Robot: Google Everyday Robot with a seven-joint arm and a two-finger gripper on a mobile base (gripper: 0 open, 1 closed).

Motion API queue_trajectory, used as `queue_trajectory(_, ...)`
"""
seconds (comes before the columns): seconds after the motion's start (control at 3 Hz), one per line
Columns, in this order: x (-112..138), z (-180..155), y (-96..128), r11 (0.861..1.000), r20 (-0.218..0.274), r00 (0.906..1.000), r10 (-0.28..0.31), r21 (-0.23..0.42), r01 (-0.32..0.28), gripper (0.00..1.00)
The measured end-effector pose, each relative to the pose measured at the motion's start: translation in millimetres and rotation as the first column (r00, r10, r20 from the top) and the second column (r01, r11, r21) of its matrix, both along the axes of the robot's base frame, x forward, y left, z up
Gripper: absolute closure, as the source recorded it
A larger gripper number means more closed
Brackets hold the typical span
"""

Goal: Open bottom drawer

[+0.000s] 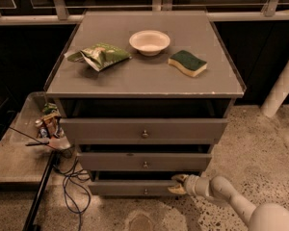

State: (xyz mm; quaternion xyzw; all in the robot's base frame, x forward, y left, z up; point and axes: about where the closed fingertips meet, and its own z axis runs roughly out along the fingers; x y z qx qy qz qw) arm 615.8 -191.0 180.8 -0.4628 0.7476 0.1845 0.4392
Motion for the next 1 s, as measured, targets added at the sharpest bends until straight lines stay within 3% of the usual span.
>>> queue_trajectory(1.0,-31,-1,-7,0.998,-0.026,0.9985,-0.048,0.041,0.049,1.00)
